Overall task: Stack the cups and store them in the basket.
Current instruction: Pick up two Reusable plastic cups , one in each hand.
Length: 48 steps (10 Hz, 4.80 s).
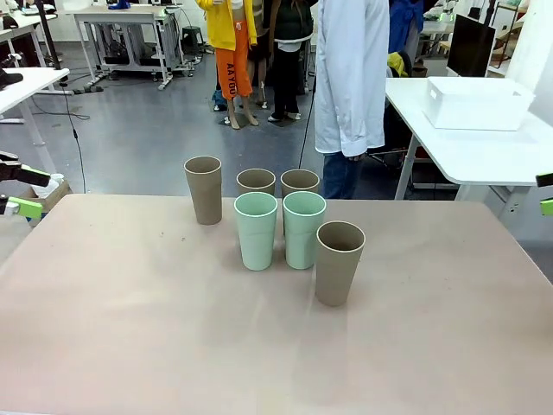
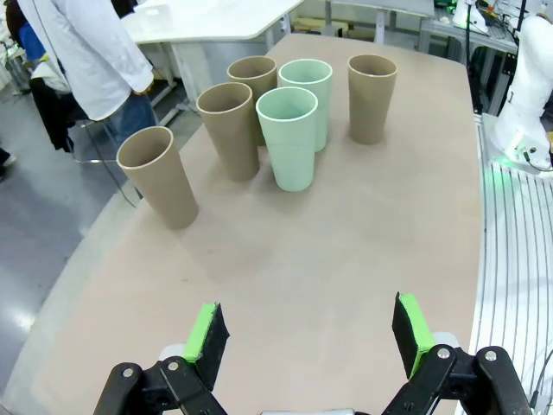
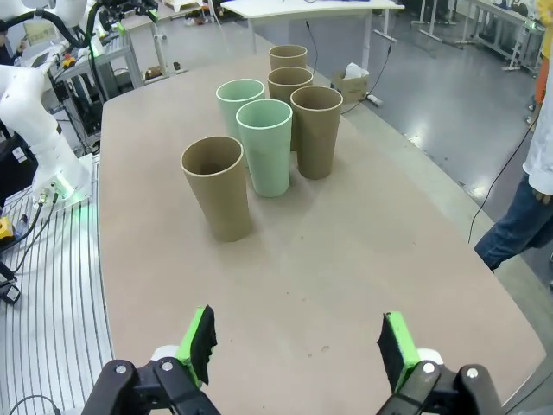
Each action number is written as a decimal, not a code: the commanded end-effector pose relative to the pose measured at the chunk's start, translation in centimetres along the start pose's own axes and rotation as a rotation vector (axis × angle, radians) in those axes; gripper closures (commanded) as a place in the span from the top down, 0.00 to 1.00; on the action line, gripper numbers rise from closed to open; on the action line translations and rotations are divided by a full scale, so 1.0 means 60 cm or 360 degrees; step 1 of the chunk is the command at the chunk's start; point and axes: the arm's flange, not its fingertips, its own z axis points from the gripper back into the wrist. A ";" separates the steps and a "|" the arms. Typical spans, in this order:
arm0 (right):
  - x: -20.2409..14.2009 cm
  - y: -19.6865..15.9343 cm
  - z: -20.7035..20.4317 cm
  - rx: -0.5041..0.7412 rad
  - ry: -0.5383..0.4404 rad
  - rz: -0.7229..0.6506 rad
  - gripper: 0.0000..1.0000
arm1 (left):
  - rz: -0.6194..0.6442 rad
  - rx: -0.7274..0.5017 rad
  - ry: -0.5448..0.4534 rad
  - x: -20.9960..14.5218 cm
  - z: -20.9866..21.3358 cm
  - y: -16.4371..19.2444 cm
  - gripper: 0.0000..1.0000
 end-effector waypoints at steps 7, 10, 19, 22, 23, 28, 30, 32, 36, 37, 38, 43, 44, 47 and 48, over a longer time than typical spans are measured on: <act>-0.001 -0.006 -0.002 -0.0001 -0.0047 0.0046 1.00 | -0.0027 0.0000 -0.0036 0.001 0.001 0.003 1.00; -0.001 -0.006 -0.002 -0.0001 -0.0047 0.0046 1.00 | -0.0027 0.0000 -0.0036 0.001 0.001 0.003 1.00; -0.001 -0.006 -0.002 -0.0001 -0.0047 0.0046 1.00 | -0.0027 0.0000 -0.0036 0.001 0.001 0.003 1.00; -0.001 -0.006 -0.002 -0.0001 -0.0047 0.0046 1.00 | -0.0027 0.0000 -0.0036 0.001 0.001 0.003 1.00; -0.001 -0.006 -0.002 -0.0001 -0.0047 0.0046 1.00 | -0.0027 0.0000 -0.0036 0.001 0.001 0.003 1.00; -0.001 -0.006 -0.002 -0.0001 -0.0047 0.0046 1.00 | -0.0027 0.0000 -0.0036 0.001 0.001 0.003 1.00; -0.001 -0.006 -0.002 -0.0001 -0.0047 0.0046 1.00 | -0.0027 0.0000 -0.0036 0.001 0.001 0.003 1.00; -0.001 -0.006 -0.002 -0.0001 -0.0047 0.0046 1.00 | -0.0027 0.0000 -0.0036 0.001 0.001 0.003 1.00; -0.001 -0.006 -0.002 -0.0001 -0.0047 0.0046 1.00 | -0.0027 0.0000 -0.0036 0.001 0.001 0.003 1.00; -0.001 -0.006 -0.002 -0.0001 -0.0047 0.0046 1.00 | -0.0027 0.0000 -0.0036 0.001 0.001 0.003 1.00; -0.001 -0.006 -0.002 -0.0001 -0.0047 0.0046 1.00 | -0.0027 0.0000 -0.0036 0.001 0.001 0.003 1.00; -0.001 -0.151 -0.142 0.0270 -0.0133 0.0073 1.00 | -0.0128 -0.0214 -0.0072 -0.012 -0.054 0.201 1.00; -0.025 -0.156 -0.184 0.0368 -0.0231 0.0092 1.00 | -0.0237 -0.0279 -0.0118 -0.024 -0.086 0.236 1.00; -0.090 -0.123 -0.277 0.0485 -0.0381 0.0107 1.00 | -0.0371 -0.0425 -0.0425 -0.075 -0.200 0.310 1.00; -0.103 -0.107 -0.299 0.0524 -0.0399 0.0106 1.00 | -0.0348 -0.0438 -0.0541 -0.093 -0.231 0.327 1.00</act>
